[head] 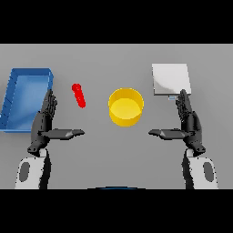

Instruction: Pick up the red beaker and tilt it to pour out 1 green nut into yellow bowl. Pick up the yellow bowl and place it on the metallic measuring scale.

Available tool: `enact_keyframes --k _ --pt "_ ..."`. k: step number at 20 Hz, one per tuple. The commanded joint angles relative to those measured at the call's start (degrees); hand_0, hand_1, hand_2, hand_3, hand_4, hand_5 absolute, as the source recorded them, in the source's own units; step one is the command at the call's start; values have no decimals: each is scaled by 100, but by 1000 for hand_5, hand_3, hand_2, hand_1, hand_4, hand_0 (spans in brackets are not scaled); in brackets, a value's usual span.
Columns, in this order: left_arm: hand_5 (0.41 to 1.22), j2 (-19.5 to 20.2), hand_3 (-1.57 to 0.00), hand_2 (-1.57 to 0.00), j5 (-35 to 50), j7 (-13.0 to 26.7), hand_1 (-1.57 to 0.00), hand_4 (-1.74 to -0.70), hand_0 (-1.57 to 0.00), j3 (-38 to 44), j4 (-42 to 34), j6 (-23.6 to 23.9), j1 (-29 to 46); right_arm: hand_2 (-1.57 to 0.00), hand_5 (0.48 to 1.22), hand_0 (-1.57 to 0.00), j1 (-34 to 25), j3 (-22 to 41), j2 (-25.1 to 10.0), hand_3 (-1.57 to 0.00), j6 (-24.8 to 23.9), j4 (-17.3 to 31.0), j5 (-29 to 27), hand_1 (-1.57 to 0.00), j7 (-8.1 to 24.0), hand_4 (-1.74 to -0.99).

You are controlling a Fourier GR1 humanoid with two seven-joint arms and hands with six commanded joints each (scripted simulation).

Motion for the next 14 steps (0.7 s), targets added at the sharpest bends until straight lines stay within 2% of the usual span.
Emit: enact_keyframes --k 1,6,7,8,9,12,14 --pt "652 -11 1 1 -6 7 1 -1204 1 -7 5 12 -10 1 681 1 -12 -6 -3 1 -6 7 -4 1 9 -1245" --pt "652 -113 1 1 -92 31 1 -1204 1 -81 46 82 -70 1 681 1 -165 -60 -29 1 1 141 -30 1 83 -1245" --pt "652 39 1 1 -398 -12 1 -1204 1 -283 -200 84 108 1 681 1 66 153 -308 1 -96 -128 527 1 -413 -1245" --pt "649 114 1 1 -589 -2 1 -1207 1 -447 -385 59 213 1 678 1 275 355 -419 1 -143 -277 909 1 -642 -1242" --pt "650 129 1 1 -721 62 1 -1212 1 -562 -519 66 327 1 679 1 395 485 -445 1 -210 -337 1168 1 -710 -1239" --pt "660 234 1 1 -834 365 1 -1224 1 -662 -772 29 467 1 678 1 504 661 -451 1 -293 -629 1451 1 -613 -1235" --pt "662 242 1 1 -881 324 1 -1230 1 -728 -785 -10 467 1 681 1 471 677 -445 1 -243 -657 1415 1 -555 -1245"
